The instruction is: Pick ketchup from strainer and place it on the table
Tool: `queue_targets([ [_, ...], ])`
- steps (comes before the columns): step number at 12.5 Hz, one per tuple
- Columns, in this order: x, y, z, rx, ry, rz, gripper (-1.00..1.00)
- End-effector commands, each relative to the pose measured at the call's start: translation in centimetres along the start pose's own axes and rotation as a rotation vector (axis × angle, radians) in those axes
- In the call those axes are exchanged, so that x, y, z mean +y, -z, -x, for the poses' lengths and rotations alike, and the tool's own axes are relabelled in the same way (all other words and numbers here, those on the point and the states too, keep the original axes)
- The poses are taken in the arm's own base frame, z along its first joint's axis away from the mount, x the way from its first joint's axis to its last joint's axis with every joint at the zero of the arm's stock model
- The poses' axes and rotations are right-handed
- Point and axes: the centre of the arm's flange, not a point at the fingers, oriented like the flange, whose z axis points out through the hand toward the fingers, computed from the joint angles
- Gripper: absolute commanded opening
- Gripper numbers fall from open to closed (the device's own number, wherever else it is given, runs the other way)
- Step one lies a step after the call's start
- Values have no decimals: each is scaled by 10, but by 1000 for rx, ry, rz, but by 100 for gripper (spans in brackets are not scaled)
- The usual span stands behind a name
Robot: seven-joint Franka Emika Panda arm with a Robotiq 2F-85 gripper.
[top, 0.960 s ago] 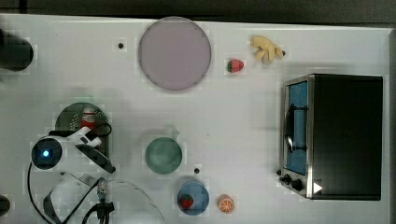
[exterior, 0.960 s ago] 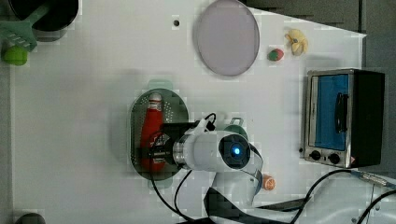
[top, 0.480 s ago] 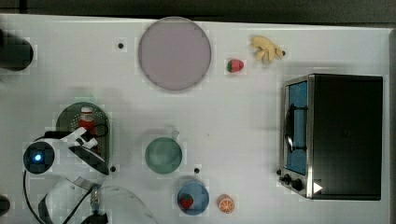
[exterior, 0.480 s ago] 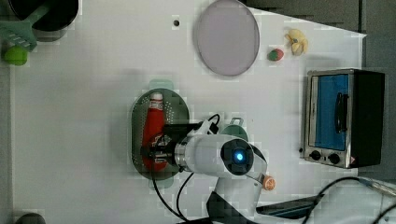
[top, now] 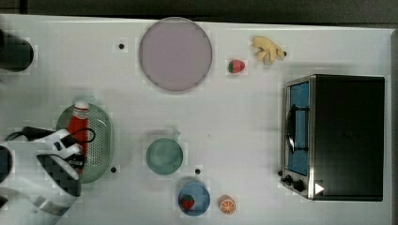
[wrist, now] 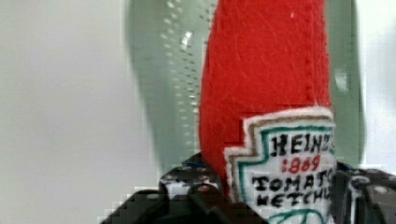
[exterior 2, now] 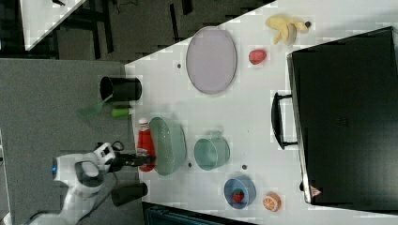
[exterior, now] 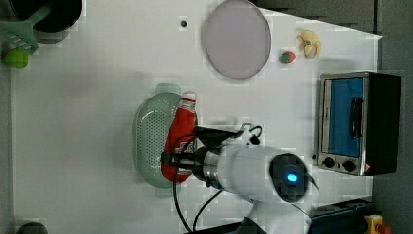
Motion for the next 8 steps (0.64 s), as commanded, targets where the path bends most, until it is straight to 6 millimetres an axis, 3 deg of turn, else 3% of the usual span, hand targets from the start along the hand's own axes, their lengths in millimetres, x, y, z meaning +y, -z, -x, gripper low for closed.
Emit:
queue_targets([
  [1, -5, 61, -24, 28, -126, -37, 19],
  [5, 24, 126, -80, 34, -140, 16, 19],
  [8, 75, 156, -131, 10, -146, 65, 19],
])
